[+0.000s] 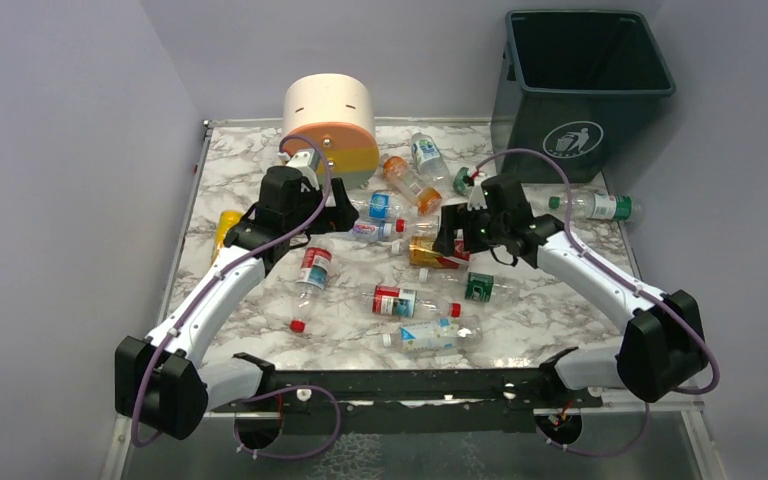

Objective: Put the plastic bottles in the bin
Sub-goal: Pick up the plastic bottle at the center of the board.

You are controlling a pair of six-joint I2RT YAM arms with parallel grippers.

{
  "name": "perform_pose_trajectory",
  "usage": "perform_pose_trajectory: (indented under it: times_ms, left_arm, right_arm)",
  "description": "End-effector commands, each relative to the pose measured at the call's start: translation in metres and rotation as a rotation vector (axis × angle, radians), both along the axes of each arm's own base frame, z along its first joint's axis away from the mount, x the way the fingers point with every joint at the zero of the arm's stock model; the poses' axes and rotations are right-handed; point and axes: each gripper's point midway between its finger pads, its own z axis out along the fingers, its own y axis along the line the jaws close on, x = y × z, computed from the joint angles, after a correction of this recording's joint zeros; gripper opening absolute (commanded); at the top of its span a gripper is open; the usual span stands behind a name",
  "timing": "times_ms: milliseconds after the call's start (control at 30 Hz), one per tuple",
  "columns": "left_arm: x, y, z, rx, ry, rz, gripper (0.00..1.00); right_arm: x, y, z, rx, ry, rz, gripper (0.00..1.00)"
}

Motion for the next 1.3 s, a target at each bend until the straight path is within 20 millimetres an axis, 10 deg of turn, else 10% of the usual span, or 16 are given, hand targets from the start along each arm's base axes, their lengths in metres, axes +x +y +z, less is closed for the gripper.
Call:
perform_pose_trajectory:
  times_ms: [0,500,933,1267]
  left_arm:
    - [-0.002,0.008,-0.004,0.006,0.008,0.021,0.99]
    - [-0.007,0.007,-0.017,0.005,0.032,0.008,0.99]
    - [-0.007,0.003,-0.023,0.002,0.044,-0.015,0.99]
    - [-0.006,-0.003,-0.023,-0.016,0.044,-0.040,0.99]
  right_arm:
    - [-0.001,0.003,-0.014,-0.113,-0.042,0.005,0.93]
    - [0.018,0.025,-0.028,-0.371,-0.118,0.068,0.93]
    - [-0.059,-0.025,-0.021,-0.371,0.056,-0.043,0.94]
    - [-0.071,-0.034,-0.038,-0.442,0.176,-0.086,0.98]
